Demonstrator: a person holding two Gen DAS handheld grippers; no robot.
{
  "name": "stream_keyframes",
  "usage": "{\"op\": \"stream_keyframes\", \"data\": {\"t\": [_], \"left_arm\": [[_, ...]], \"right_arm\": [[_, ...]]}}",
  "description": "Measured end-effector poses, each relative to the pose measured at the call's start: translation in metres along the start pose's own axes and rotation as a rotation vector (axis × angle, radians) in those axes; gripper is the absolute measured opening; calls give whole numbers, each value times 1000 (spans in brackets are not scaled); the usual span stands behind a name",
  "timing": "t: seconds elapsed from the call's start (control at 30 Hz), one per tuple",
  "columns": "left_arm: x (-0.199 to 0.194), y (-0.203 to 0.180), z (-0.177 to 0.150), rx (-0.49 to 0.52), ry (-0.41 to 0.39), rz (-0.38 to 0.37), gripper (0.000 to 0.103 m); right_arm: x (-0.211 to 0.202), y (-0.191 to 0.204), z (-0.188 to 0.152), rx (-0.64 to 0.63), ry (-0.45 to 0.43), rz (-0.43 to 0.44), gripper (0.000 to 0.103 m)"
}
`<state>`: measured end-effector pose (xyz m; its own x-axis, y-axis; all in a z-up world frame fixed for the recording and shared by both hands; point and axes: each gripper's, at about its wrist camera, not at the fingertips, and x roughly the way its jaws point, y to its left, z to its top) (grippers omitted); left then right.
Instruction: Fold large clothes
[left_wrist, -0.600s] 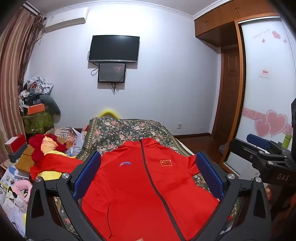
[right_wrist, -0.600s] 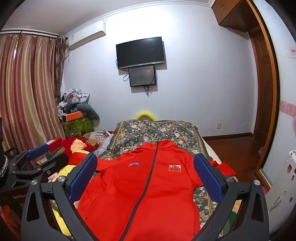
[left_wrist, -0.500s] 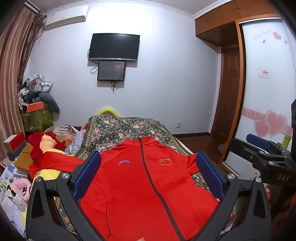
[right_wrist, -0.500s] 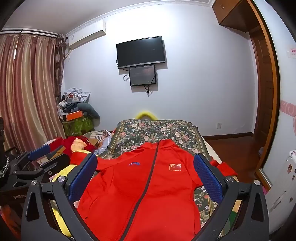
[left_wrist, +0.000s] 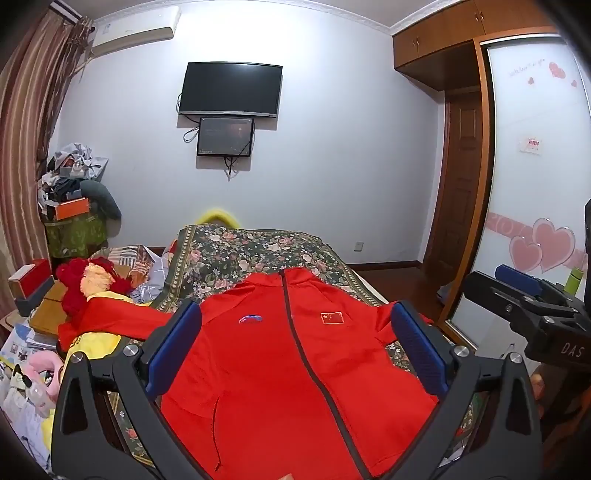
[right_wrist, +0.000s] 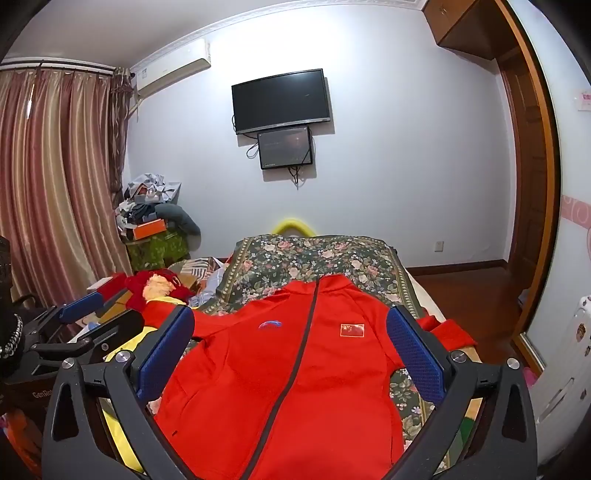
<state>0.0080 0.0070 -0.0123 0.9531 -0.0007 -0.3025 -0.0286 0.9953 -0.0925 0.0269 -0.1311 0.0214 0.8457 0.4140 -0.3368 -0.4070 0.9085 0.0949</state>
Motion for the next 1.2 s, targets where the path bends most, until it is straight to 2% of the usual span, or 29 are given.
{"op": "stream_keyframes", "data": {"t": [1.2], "left_arm": [[-3,-1,4,6,3,2,103]], "right_arm": [[2,0,2,15,8,5,103]]}}
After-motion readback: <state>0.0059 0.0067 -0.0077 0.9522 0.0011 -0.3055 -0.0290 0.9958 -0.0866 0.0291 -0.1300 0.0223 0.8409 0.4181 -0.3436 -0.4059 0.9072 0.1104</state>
